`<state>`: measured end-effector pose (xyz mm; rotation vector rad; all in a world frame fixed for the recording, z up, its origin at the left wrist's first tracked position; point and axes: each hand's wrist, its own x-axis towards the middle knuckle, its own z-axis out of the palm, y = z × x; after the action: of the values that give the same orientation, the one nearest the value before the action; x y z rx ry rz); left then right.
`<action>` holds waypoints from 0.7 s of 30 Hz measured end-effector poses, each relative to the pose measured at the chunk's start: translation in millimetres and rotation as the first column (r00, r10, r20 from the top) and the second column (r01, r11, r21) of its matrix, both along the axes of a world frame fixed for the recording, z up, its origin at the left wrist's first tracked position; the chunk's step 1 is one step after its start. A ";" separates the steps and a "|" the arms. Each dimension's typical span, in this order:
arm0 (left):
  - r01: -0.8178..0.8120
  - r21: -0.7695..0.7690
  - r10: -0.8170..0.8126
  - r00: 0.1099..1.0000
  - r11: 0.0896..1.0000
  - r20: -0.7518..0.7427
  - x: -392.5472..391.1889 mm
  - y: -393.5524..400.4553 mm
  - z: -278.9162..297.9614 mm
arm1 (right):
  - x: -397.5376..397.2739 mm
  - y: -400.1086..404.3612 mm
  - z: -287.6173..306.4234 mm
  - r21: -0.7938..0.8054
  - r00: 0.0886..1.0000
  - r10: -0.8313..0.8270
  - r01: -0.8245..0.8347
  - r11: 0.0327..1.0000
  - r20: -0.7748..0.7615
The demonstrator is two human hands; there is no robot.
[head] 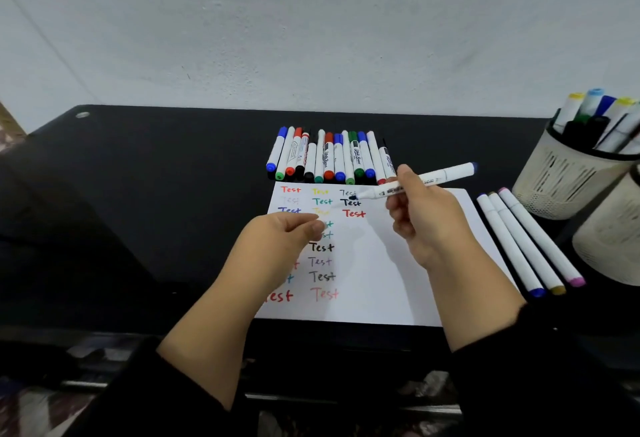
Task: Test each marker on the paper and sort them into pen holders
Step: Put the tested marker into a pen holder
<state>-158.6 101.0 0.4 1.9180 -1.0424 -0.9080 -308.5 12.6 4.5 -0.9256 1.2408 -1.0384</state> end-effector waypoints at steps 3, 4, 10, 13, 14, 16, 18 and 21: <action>-0.013 0.019 0.011 0.996 1.000 0.093 1.1 -3.3 -3.6 | 0.1 -0.8 -6.2 -0.062 0.999 0.031 -0.034 0.998 -0.041; -0.004 0.025 0.000 0.992 1.000 0.125 1.3 -4.3 -5.1 | 0.2 -0.7 -8.1 -0.082 0.998 0.039 -0.043 0.996 -0.055; 0.020 -0.002 -0.019 0.973 1.000 0.229 3.4 -6.5 -8.9 | 4.3 -4.1 -23.6 -0.202 0.978 -0.001 -0.042 0.978 -0.211; 0.028 -0.020 -0.023 0.973 0.999 0.228 5.0 -8.7 -10.5 | 8.6 -6.8 -31.3 -0.268 0.961 -0.028 -0.049 0.962 -0.276; 0.032 -0.022 -0.026 0.974 0.999 0.225 5.9 -9.6 -11.6 | 9.9 -6.9 -33.3 -0.288 0.957 -0.031 -0.055 0.956 -0.288; 0.039 -0.025 -0.033 0.974 0.999 0.222 7.1 -10.6 -13.5 | 11.3 -6.6 -35.5 -0.317 0.960 -0.035 -0.058 0.947 -0.279; 0.040 -0.032 -0.032 0.976 0.999 0.217 8.3 -11.3 -15.1 | 11.6 -6.3 -36.4 -0.328 0.967 -0.031 -0.055 0.943 -0.252; 0.031 -0.034 -0.023 0.978 0.999 0.208 9.8 -12.1 -16.2 | 11.6 -6.3 -36.0 -0.315 0.982 0.003 -0.064 0.947 -0.191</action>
<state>-148.8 88.9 -15.7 2.0040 -1.2005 -0.7086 -296.9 6.3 -31.5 -1.3170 1.2253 -1.1669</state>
